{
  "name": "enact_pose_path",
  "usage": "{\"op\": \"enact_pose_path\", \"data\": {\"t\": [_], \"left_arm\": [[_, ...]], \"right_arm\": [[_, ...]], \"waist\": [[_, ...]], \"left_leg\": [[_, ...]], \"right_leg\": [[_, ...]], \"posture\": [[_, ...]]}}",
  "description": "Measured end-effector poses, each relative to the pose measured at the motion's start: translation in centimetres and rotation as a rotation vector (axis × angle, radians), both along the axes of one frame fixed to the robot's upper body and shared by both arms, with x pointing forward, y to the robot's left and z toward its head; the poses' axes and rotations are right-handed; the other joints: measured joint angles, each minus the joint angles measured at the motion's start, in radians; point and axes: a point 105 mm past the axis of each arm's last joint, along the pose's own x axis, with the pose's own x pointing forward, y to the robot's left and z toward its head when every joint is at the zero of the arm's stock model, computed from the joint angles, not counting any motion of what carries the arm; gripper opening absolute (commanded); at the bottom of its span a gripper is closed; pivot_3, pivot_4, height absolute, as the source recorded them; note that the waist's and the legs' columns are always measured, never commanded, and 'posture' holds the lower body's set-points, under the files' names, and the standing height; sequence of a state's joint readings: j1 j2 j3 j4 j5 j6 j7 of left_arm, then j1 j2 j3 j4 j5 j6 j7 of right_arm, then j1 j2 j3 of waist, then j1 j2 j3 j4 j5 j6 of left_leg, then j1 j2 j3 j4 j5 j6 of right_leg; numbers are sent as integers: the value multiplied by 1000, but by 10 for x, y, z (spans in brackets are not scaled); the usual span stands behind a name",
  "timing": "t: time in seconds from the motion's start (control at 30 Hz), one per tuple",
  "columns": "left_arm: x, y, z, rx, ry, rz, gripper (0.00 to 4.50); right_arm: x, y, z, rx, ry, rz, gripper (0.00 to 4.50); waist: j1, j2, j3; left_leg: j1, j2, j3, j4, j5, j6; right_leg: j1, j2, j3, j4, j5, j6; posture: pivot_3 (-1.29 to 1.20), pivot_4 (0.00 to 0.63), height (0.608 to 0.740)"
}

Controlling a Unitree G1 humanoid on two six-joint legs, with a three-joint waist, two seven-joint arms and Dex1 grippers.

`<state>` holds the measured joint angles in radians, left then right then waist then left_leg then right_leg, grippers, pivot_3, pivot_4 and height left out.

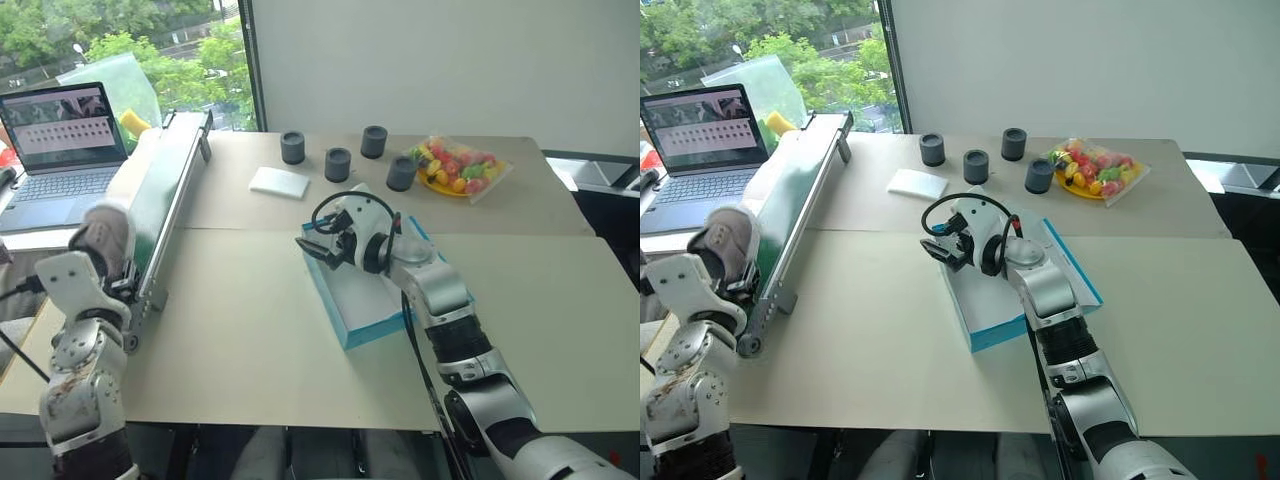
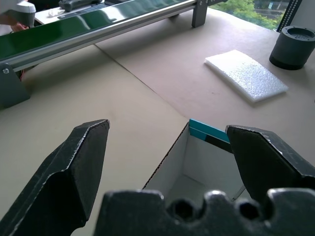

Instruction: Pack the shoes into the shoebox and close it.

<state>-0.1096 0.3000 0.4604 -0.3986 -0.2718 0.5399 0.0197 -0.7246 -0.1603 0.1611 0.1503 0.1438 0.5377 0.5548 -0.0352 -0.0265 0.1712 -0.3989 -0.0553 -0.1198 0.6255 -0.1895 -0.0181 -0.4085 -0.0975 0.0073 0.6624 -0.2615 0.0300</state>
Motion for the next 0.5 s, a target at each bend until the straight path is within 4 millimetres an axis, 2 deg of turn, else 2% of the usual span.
{"op": "enact_pose_path", "data": {"t": [0.07, 0.1, 0.13, 0.17, 0.23, 0.27, 0.37, 0.5], "left_arm": [[7, -31, 8, 20, -42, -79, 2958], [11, -53, 9, 11, -52, -151, 2958], [15, -86, 8, -9, -57, -264, 2958], [16, -106, 7, -23, -58, -339, 2958], [15, -148, 6, -83, -55, -499, 2958], [13, -156, 8, -101, -62, -528, 2958], [10, -165, 16, -83, -78, -567, 2958], [10, -178, 22, -83, -84, -633, 2958]], "right_arm": [[3, 1, 2, 74, 60, -21, 4500], [5, 3, 5, 164, 145, -29, 4500], [6, 6, 7, 311, 325, -23, 4500], [5, 8, 9, 366, 401, -4, 4500], [-14, 21, 11, 416, 571, 136, 4500], [-24, 25, 10, 417, 628, 197, 4500], [-43, 22, 10, 481, 760, 309, 4500], [-41, 18, 22, 547, 771, 309, 4500]], "waist": [[1, 0, 0], [3, 0, 0], [5, 0, 0], [6, 0, 0], [5, 0, 0], [2, 0, 0], [-5, 0, 0], [-8, 0, 0]], "left_leg": [[0, 0, 1, 0, 0, 0], [0, 1, 2, 0, 0, 0], [0, 1, 3, 1, 0, 0], [0, 2, 3, 1, 0, 0], [0, 3, 5, 1, -2, 3], [0, 4, 6, 1, -3, 5], [-2, 5, 10, 1, -3, 5], [0, 5, 12, 2, -3, 5]], "right_leg": [[0, 0, 1, 0, 0, 0], [0, 1, 2, 0, 1, 0], [0, 1, 2, 1, 1, 0], [0, 1, 3, 0, 2, 0], [0, 3, 4, 0, 2, -1], [-1, 4, 5, 0, 2, -1], [-5, 5, 8, 1, 2, -1], [-4, 5, 9, 2, 2, 0]], "posture": [[0, 150, 740], [0, 150, 740], [0, 150, 740], [0, 150, 740], [0, 150, 740], [0, 150, 740], [0, 150, 740], [0, 150, 740]]}}
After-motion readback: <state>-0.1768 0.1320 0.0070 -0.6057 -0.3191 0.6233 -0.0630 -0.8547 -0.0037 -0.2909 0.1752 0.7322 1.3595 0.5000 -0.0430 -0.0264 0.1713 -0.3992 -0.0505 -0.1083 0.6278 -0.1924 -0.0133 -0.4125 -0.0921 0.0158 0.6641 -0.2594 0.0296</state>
